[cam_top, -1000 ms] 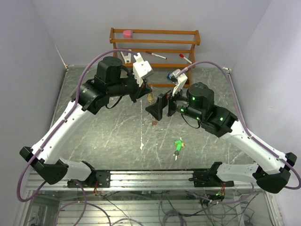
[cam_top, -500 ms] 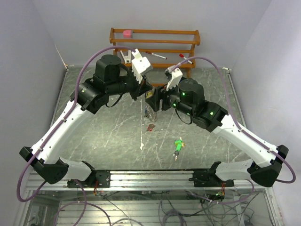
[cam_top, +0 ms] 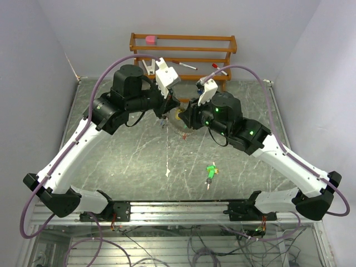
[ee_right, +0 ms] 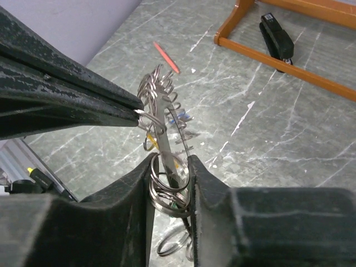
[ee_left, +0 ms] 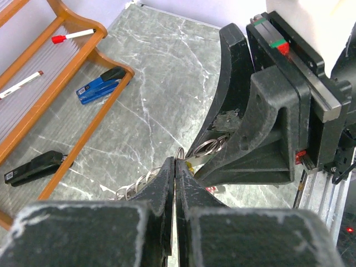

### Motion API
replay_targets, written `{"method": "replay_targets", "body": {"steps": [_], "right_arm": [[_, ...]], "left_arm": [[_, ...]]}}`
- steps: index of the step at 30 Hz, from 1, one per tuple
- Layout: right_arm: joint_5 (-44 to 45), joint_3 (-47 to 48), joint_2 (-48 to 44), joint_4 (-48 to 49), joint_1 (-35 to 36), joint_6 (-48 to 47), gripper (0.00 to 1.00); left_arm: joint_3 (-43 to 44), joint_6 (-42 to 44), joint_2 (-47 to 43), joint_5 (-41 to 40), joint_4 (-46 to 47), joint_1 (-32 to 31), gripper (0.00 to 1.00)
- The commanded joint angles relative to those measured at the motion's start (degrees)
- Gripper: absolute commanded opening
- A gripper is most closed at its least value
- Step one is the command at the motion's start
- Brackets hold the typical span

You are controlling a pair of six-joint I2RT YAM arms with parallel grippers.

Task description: Put the keys on the keyring

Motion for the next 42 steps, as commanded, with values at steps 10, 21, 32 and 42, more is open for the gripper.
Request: {"method": "replay_targets", "body": {"steps": [10,21,32,42], "right_arm": [[-1.88,1.59,-2.17,-1.92,-0.21,-1.37,0.00],[2.41,-0.21,-4.88,-1.46,-0.58,1.24,0.00],[1.68,-0.23,-5.95,-0.15,-1.37,3.92,0.00],[-0.20,1.37,-5.35,0.12,-1.36,4.70,0.00]], "left_arm": [[2.00,-0.05,-0.68,-1.80,3.95,0.72,0.07],[-0.66,-3.52,-2.86,1.12,5.27,3.93,0.44],[-12.91,-7.99,-3.67,24.35,11.22,4.16,0.42],[-13.18,-4.77,-2.19,23.23,9.74,4.03,0.56]]}}
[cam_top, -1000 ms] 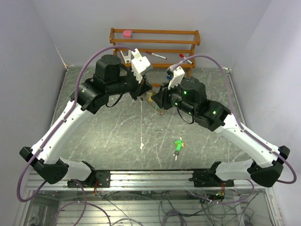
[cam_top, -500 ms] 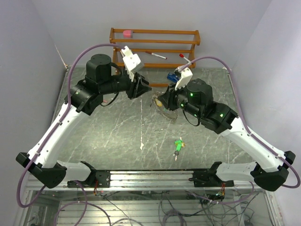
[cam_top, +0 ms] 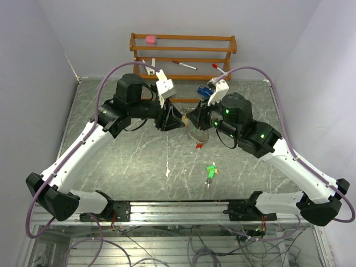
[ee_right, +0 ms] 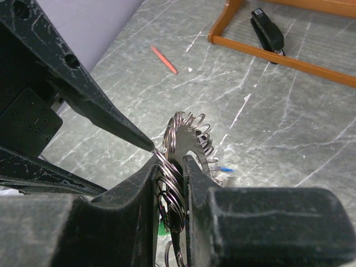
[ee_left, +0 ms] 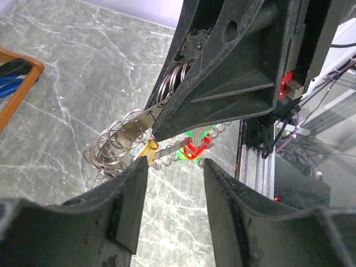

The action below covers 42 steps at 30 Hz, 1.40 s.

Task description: Put the keys on the keyring

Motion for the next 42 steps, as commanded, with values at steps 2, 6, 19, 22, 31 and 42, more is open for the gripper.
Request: {"method": "replay_targets", "body": {"steps": [2,6,19,22,31,42], "right_arm": [[-1.88,1.86,-1.14,3.61,-0.20,1.28,0.00],[-3.85,2.15,-1.36,4.67,-0.18,1.95,0.00],[-8.87,3.52,-1.19,5.73,-0.20,3.95,0.00],[-8.86,3.68,-1.35,5.85,-0.21,4.17,0.00],[-9.99,3.40,-1.23,6.55,-0.16,4.92,0.00],[-8.85,3.26,-1.64,5.96,-0.18,4.32,0.00]], "left_arm": [[0.57,1.67,0.07,1.73,1.50,-0.23,0.58],[1.16,4.27,0.75,0.06,0.26,-0.50,0.60],[2.47,8.59,1.53,-0.85,-1.70,-1.12,0.60],[2.77,8.73,1.70,-0.45,-1.61,-1.18,0.56],[3.87,6.50,2.52,0.60,0.13,-1.21,0.48],[4.17,7.60,1.97,0.30,-1.13,-1.20,0.11]]}}
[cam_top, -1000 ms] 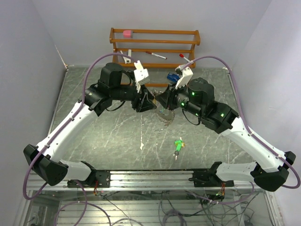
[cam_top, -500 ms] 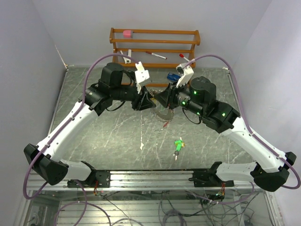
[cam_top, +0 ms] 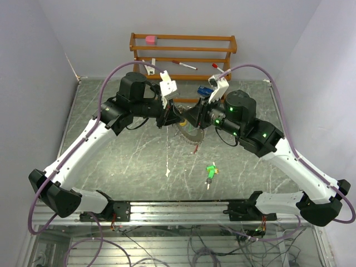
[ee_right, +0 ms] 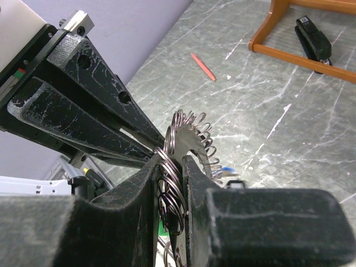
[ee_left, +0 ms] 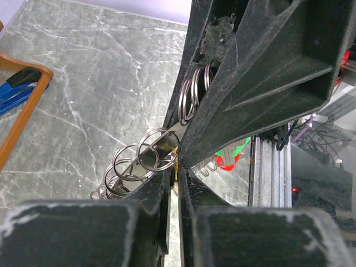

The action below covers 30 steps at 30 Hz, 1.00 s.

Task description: Put the keys on the keyring

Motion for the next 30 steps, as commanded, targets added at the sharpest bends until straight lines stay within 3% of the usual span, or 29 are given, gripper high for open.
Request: {"method": "replay_targets", "body": {"steps": [1,10,19,27,30], "right_arm": [[-0.14,1.65,-1.94,3.07,0.23,0.40,0.00],[5.67,-0.05,-3.84,0.27,-0.10,-1.36,0.00],[6.05,-3.25,-4.21,0.30,-0.88,-2.19,0.00],[6.17,-11.35,-6.97,4.21,-0.91,-3.05,0.00],[6.32,-14.42,-7.52,5.49,-0.93,-2.85,0.05]], "left_arm": [[2.13,1.01,-0.15,0.47,0.51,-0.36,0.08],[2.96,5.14,-1.87,2.84,-5.52,-0.37,0.07],[4.86,9.41,-2.30,6.65,-13.98,-0.37,0.07],[9.26,14.23,1.14,8.65,-24.38,-0.37,0.07],[9.36,14.79,1.26,7.16,-25.73,-0.37,0.07]]}}
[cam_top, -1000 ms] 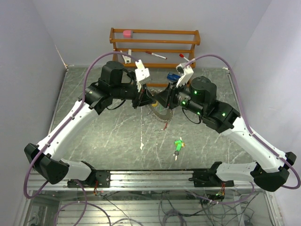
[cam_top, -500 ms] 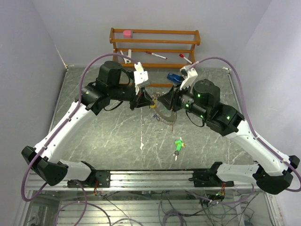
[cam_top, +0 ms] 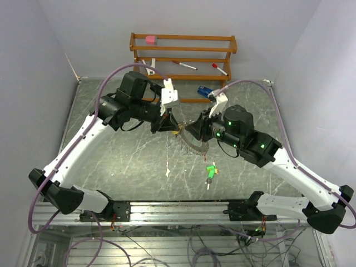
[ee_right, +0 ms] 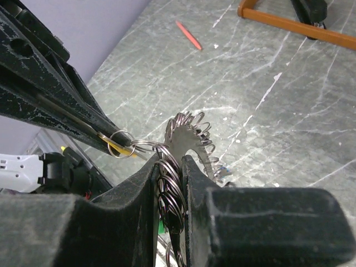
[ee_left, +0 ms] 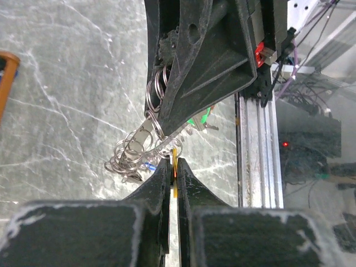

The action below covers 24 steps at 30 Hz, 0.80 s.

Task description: Put the keys on the keyring

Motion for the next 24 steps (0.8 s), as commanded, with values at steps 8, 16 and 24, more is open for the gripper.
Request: {"method": "replay_targets", "body": {"steps": [8,16,24], "right_arm": [[4.79,-5.64,-0.22,4.15,-1.59,-1.53,0.63],[6.69,-6.76,-1.89,1.72,-4.32,-1.59,0.73],[8.89,-7.32,-3.10,-3.66,-8.71,-3.17,0.87]], "left_arm": [[2.35,3.99,1.44,-1.78,-9.62,-0.29,0.07],[1.40,8.09,4.63,-8.80,-11.38,0.16,0.07],[-4.16,11.56,7.57,-15.95,-6.25,3.43,0.07]]}}
